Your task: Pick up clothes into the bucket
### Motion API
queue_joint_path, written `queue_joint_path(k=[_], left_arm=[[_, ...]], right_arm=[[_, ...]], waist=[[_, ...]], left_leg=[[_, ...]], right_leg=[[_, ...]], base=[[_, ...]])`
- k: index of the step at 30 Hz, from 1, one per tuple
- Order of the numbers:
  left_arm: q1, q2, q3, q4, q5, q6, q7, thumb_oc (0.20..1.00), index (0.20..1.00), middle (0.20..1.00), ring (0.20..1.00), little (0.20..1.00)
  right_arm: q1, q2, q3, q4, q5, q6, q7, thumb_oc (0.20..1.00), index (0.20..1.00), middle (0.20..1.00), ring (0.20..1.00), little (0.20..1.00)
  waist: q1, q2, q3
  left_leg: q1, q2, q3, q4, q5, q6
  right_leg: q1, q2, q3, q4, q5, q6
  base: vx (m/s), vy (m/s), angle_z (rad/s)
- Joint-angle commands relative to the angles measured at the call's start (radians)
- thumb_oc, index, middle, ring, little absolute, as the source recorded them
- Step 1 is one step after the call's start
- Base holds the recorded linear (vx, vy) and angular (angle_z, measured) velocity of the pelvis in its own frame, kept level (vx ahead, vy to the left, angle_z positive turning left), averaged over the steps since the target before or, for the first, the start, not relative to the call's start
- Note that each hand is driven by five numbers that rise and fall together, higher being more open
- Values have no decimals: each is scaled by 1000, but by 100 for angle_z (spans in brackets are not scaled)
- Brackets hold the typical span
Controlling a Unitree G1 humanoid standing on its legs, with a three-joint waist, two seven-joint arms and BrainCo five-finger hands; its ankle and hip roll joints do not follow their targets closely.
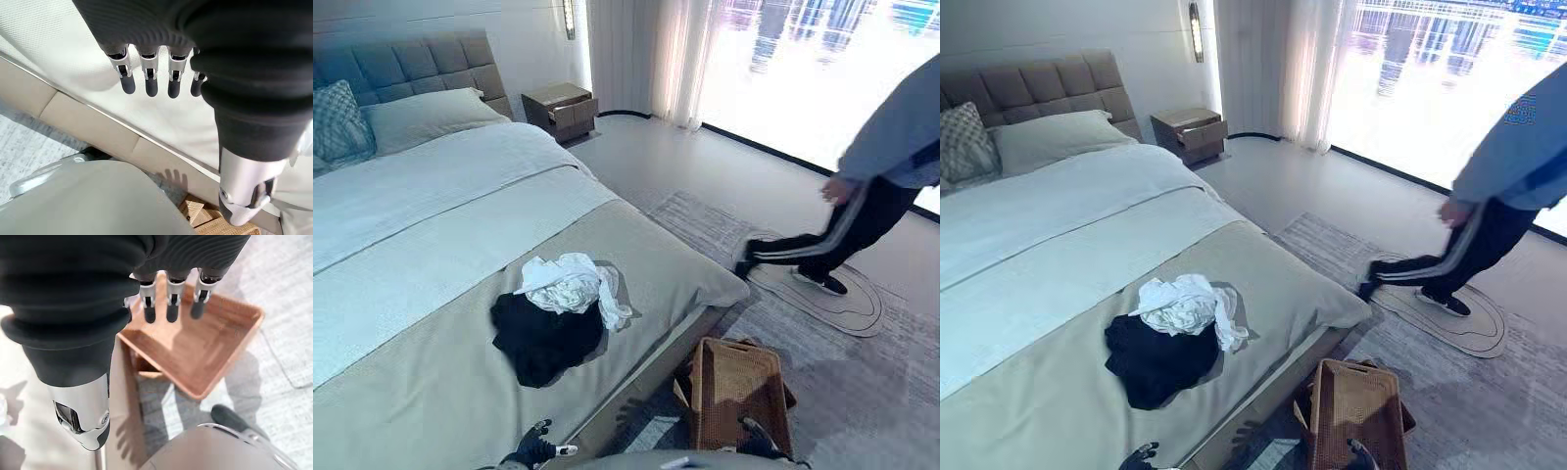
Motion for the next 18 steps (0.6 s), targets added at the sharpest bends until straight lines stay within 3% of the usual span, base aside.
queue_joint_path(k=[1,12,18], left_arm=[[-84,-66,-42,45,-9,-15,-9,1000,1000,1000,1000,1000],[-81,-69,-38,54,-8,-13,-3,1000,1000,1000,1000,1000],[-80,-58,16,64,-20,-4,74,1000,1000,1000,1000,1000]], right_arm=[[-92,-8,31,25,-18,-9,-8,1000,1000,1000,1000,1000],[-88,-7,23,30,-14,-9,-10,1000,1000,1000,1000,1000],[-82,-2,16,31,-12,-11,-26,1000,1000,1000,1000,1000]], waist=[[-16,-12,41],[-17,-11,43],[-11,-14,43]], left_leg=[[42,-61,32,31,-100,48],[41,-62,29,30,-100,49],[36,-63,25,31,-98,49]], right_leg=[[-61,-47,12,32,38,56],[-63,-47,11,33,39,56],[-65,-47,8,33,37,55]], base=[[-49,128,30],[0,0,0],[0,0,0]])
